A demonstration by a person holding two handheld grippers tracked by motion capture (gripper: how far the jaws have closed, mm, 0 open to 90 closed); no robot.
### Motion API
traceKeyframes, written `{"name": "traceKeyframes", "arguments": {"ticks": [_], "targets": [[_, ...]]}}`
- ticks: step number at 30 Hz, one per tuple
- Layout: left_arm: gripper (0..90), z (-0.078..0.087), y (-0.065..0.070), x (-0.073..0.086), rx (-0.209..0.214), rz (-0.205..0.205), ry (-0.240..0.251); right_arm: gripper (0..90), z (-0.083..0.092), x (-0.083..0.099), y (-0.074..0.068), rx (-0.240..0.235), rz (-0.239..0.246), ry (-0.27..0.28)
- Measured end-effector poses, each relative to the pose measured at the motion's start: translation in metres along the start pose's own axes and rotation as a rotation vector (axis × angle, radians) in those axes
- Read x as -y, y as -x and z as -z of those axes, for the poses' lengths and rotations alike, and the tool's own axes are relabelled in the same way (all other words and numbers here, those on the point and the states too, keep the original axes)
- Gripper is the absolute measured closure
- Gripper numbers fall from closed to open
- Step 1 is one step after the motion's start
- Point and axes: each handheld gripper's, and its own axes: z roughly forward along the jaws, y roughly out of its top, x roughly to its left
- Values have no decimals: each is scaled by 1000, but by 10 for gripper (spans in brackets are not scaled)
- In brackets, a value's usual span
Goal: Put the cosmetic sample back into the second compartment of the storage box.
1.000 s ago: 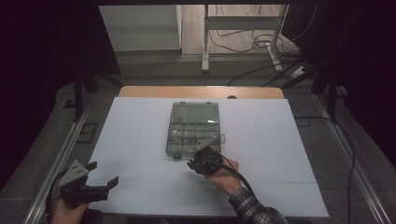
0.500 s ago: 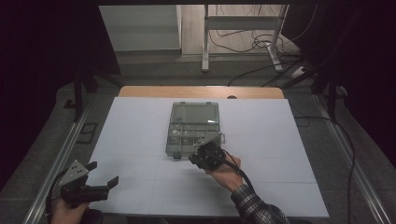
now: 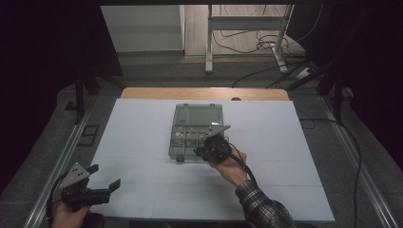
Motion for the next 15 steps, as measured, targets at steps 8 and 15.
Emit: {"name": "traceKeyframes", "arguments": {"ticks": [8,15], "targets": [[16,0,0,0,1,3,-1,810,-4,-7,8,12,-4,14],[16,0,0,0,0,3,-2,810,-9,-14,16,26,-16,31]]}}
